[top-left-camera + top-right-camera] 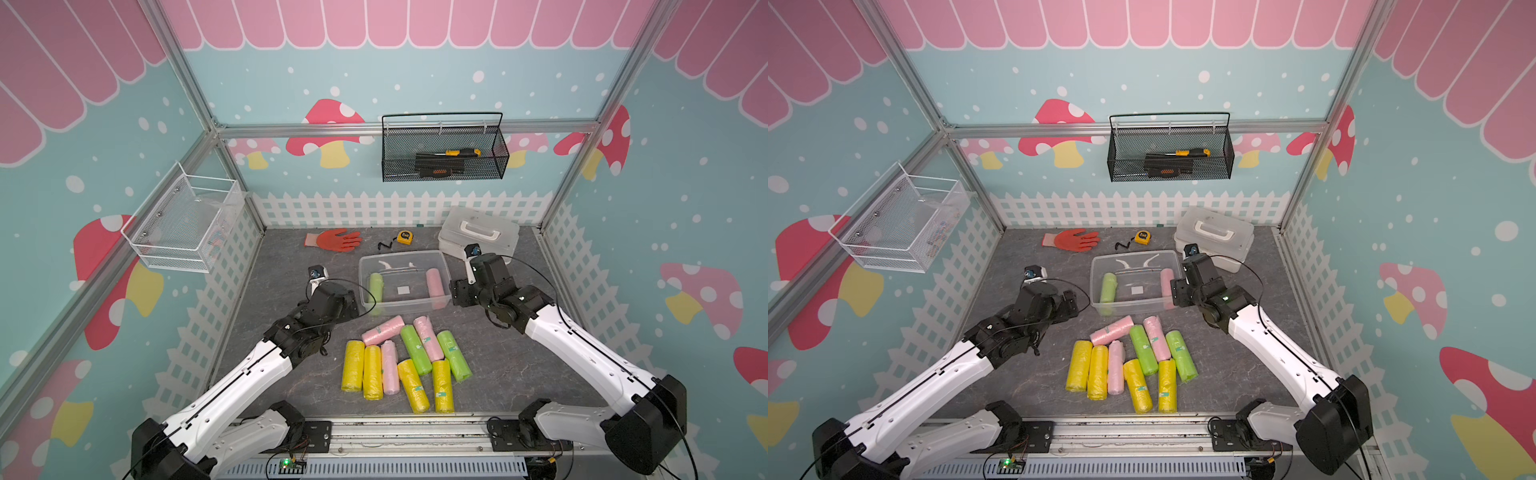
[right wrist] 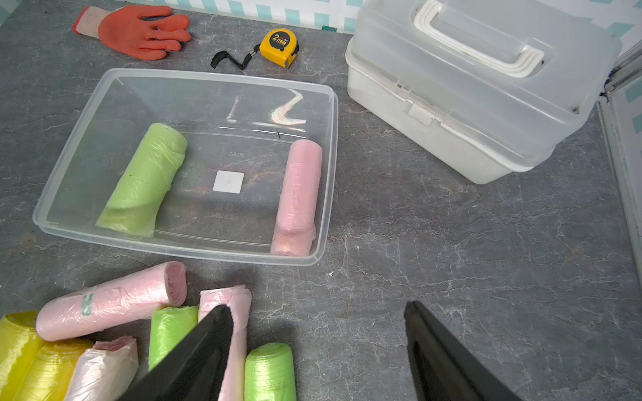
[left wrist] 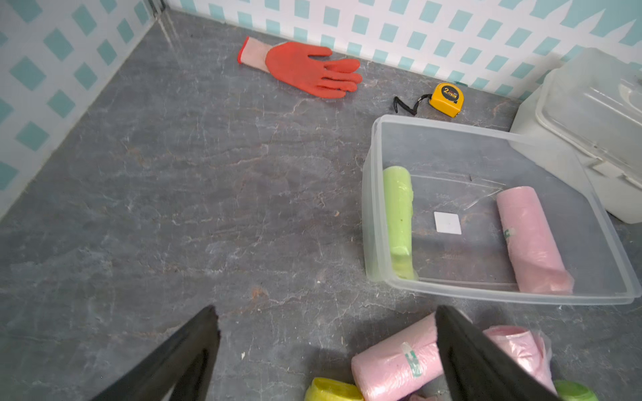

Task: Put the roll of trash bags into the storage box
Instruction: Pick up the roll of trash bags from the center of the board.

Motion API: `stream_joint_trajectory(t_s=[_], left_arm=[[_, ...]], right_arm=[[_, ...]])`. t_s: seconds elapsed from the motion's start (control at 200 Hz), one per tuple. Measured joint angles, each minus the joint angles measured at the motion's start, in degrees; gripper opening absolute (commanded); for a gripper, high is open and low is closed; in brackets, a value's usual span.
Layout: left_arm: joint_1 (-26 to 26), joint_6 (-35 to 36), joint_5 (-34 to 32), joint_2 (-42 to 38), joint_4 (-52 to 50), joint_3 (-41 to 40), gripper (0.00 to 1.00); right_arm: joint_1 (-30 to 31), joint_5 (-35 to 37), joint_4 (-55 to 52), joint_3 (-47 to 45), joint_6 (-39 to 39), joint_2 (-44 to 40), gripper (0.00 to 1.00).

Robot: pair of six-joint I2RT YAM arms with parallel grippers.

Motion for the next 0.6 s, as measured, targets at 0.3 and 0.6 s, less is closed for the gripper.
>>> stream_joint_trajectory(t_s=[0.3,0.6], left_arm=[[0.55,3.15,-0.63,-7.82,6.10,-1.77,0.99],[0.55,3.10,-0.61,-7.67,6.62,-1.77,0.99]], right_arm=[[0.00,-3.13,-0.85,-2.12,2.43,-6.91,0.77],[0.00,-6.88,-5.62,-19.17,2.80,-21.77,0.78]])
